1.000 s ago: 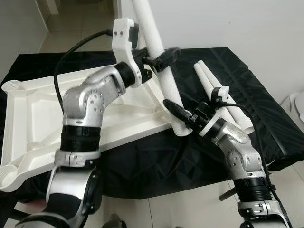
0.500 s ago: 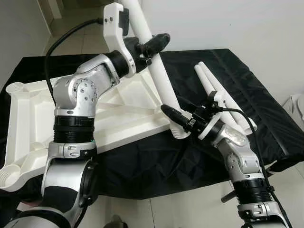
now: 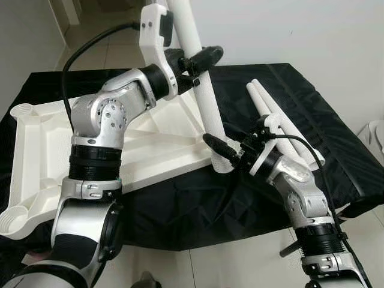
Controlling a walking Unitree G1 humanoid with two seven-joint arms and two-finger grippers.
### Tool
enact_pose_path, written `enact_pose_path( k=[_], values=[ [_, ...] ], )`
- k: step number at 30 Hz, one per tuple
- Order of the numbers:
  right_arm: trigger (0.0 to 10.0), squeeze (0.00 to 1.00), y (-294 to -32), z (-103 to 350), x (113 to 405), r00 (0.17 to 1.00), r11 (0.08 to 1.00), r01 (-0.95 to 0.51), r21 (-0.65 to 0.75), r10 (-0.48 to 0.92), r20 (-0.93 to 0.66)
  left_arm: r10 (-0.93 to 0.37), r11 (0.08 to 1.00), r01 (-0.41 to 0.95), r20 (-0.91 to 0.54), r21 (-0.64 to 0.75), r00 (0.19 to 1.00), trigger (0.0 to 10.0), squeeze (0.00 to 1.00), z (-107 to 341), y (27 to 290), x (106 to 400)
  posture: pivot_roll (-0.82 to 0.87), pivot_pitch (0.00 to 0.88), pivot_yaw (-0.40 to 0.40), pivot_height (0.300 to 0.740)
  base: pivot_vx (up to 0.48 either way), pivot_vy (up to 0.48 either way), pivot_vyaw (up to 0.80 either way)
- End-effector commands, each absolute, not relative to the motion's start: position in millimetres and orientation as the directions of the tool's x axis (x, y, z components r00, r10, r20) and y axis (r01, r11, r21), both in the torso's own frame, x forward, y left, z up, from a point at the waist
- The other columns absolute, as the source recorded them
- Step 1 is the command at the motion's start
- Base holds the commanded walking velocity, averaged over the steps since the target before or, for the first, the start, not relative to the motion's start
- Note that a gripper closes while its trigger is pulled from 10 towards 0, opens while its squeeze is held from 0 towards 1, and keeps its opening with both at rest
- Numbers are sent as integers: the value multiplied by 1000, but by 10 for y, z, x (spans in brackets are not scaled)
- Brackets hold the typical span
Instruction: Building children table
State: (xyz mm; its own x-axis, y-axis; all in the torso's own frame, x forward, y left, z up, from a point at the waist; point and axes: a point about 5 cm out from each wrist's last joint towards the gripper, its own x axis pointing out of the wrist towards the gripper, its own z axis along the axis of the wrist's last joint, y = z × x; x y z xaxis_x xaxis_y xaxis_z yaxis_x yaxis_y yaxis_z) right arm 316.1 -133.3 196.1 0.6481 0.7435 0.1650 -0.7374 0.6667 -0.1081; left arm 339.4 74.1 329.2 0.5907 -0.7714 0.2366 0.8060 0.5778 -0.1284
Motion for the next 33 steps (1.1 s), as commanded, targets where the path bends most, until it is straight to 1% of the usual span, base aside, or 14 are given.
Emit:
enact_pose_path(
  k=[1,5,6,8,9,10,13,16,19,30,31,32,33],
  values=[
    [10000,1000,-1404,2002,3192,667,682,-724,-102,730,150,-800,553,832,261,-28,541,10000,0,3394,720,3318,-43,7,-4,740,0,0,0],
    [10000,1000,-1394,2061,3199,651,662,-737,-134,750,119,-804,553,833,270,14,530,10000,0,3406,707,3268,-43,10,-10,740,0,0,0],
    [10000,1000,-1394,2073,3210,656,663,-732,-157,748,101,-803,555,832,269,12,532,10000,0,3407,699,3262,-44,11,-14,740,0,0,0],
    [10000,1000,-1365,2113,3231,633,629,-747,-216,772,58,-811,545,838,267,21,520,10000,0,3416,662,3225,-40,13,-20,740,0,0,0],
    [10000,1000,-1365,2113,3231,633,629,-747,-216,772,58,-811,545,838,267,21,520,10000,0,3416,662,3225,-40,13,-20,740,0,0,0],
    [10000,0,-1345,2123,3249,623,611,-756,-236,782,26,-817,538,842,264,30,513,10000,0,3418,639,3208,-38,13,-24,740,0,0,0],
    [10000,0,-1291,2159,3285,603,575,-769,-279,797,-18,-828,528,848,256,54,499,10000,0,3417,592,3172,-35,13,-30,740,0,0,0],
    [10000,0,-1246,2177,3325,597,562,-774,-291,802,-38,-834,519,853,254,61,490,10000,0,3405,557,3142,-33,12,-32,740,0,0,0],
    [10000,0,-1206,2165,3397,609,565,-770,-297,790,-76,-837,515,854,256,68,484,10000,0,3396,519,3111,-24,13,-37,740,0,0,0],
    [10000,0,-1164,2135,3464,614,570,-776,-269,780,-121,-842,508,858,253,76,476,10000,0,3393,492,3072,-7,14,-48,740,0,0,0],
    [8941,0,-1163,2127,3475,616,571,-776,-268,777,-130,-842,508,858,254,80,475,10000,0,3397,489,3066,-7,15,-48,740,0,0,0],
    [9490,0,-1163,2120,3481,617,572,-777,-264,775,-137,-843,508,858,254,82,475,10000,0,3400,487,3061,-7,15,-48,740,0,0,0],
    [9490,0,-1163,2120,3481,617,572,-777,-264,775,-137,-843,508,858,254,82,475,10000,0,3400,487,3061,-7,15,-48,740,0,0,0]
  ],
)
